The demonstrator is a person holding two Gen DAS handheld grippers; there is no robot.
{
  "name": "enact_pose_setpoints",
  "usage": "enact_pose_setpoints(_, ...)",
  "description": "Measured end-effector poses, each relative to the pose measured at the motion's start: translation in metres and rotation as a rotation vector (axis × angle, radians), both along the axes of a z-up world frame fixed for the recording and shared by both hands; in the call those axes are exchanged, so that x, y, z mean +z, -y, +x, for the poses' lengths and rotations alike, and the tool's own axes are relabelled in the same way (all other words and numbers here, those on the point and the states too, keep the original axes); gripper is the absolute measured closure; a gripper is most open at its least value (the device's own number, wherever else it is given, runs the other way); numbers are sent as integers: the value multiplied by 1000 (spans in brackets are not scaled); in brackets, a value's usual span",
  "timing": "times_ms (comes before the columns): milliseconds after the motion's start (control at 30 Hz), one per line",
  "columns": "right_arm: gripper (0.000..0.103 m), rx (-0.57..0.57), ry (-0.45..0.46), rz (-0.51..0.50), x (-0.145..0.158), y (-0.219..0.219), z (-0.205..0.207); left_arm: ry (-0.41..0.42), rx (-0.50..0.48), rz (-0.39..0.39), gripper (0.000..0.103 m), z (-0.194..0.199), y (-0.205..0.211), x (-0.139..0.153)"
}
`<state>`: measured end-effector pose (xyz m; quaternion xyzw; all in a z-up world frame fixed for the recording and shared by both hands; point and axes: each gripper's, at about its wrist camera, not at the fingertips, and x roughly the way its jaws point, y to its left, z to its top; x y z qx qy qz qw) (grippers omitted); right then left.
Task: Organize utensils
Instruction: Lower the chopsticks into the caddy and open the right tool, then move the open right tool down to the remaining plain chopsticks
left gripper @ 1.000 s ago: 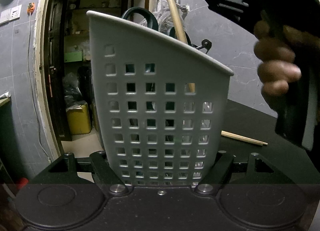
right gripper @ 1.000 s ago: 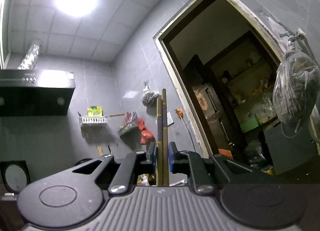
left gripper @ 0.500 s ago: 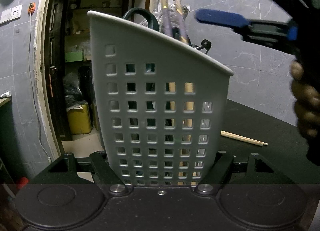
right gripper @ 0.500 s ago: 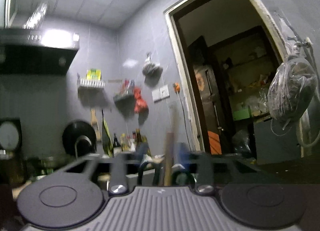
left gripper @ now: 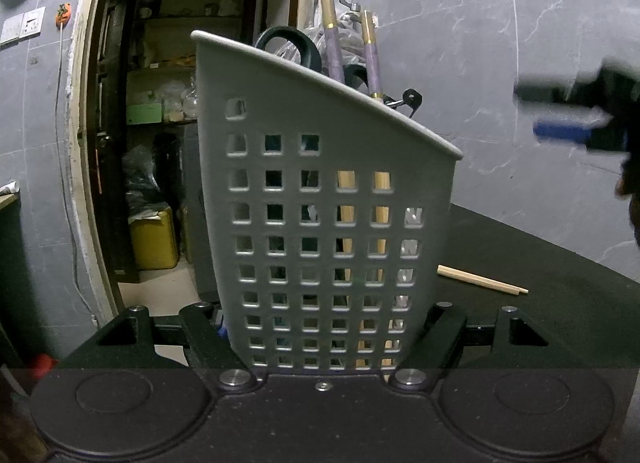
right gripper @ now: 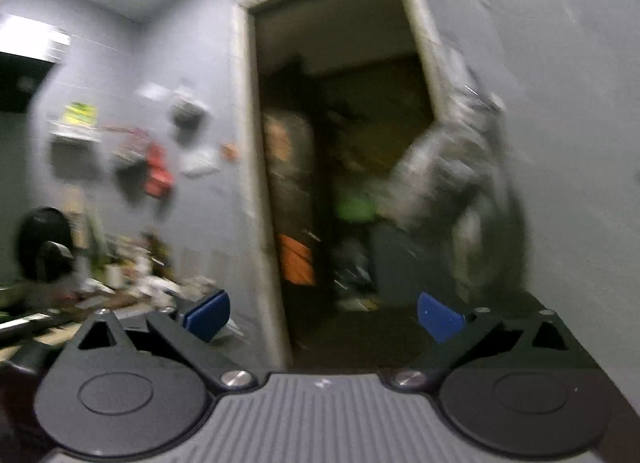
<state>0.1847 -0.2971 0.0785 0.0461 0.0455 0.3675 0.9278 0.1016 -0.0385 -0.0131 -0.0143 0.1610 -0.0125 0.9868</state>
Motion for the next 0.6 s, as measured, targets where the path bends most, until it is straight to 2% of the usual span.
enact_pose_setpoints(133,0,-103,-145,-113,-21,-1,18,2,-3,-2,26,-1,-1,1)
enact_pose_setpoints(233,0,-123,-215,-184,-42,-6,29,2,-3,3,26,-1,0,1)
enact_pose_setpoints(367,0,-97,-269,-300,-61,-26,46,1,-3,5,26,0,0,2)
enact_pose_setpoints(600,0,-46,-301,-414,-77,-50,66,0,0,6,26,2,2,1)
